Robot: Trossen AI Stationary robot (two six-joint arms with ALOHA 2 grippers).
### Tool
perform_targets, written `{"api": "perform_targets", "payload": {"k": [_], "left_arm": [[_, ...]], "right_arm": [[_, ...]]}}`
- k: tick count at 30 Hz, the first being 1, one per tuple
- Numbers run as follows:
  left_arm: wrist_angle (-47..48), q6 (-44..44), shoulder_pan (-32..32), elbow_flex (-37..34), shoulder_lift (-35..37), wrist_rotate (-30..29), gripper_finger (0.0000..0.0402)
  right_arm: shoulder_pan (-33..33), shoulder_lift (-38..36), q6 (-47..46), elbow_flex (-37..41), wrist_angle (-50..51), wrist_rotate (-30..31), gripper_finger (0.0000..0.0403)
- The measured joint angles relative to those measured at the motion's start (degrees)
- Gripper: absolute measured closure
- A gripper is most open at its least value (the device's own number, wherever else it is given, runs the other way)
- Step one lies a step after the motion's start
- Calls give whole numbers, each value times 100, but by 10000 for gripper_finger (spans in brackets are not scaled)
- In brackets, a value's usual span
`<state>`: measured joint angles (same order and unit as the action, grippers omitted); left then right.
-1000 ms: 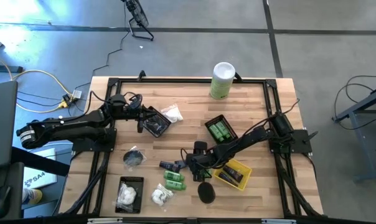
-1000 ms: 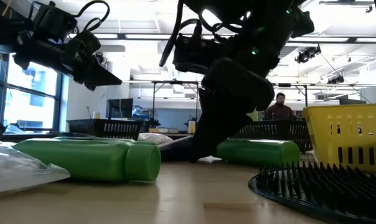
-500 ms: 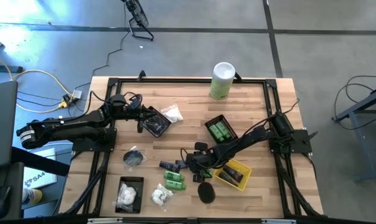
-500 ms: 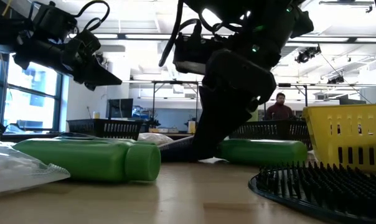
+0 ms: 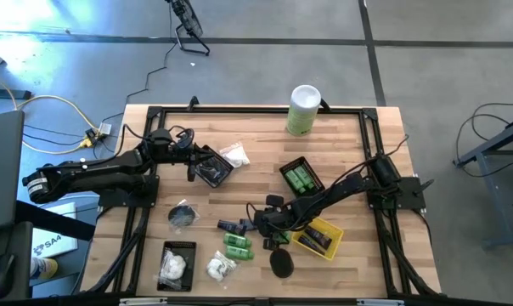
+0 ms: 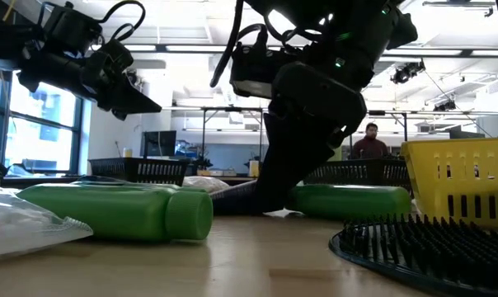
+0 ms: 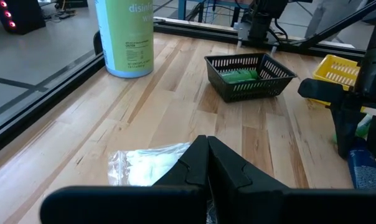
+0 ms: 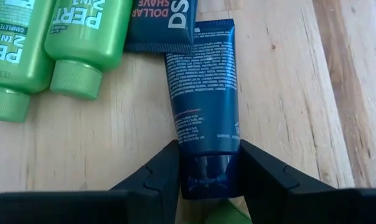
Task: Pick & Place Travel size toiletries
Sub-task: Put the shaving cream tube into the yellow bin
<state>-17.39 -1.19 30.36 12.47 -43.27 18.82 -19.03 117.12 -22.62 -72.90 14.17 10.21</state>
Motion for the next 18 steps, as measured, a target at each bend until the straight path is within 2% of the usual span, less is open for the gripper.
{"api": "perform_targets", "payload": {"k": [7, 12, 18], "left_arm": [[0, 1, -1, 1, 0, 0, 402], [0, 2, -1, 0, 0, -1, 402], [0, 0, 1, 2, 0, 1, 402]], "right_arm": [[0, 0, -10, 0, 0, 6, 262], [0, -95, -30, 4, 14, -7, 273], [1, -425, -160, 6, 374, 65, 267]]}}
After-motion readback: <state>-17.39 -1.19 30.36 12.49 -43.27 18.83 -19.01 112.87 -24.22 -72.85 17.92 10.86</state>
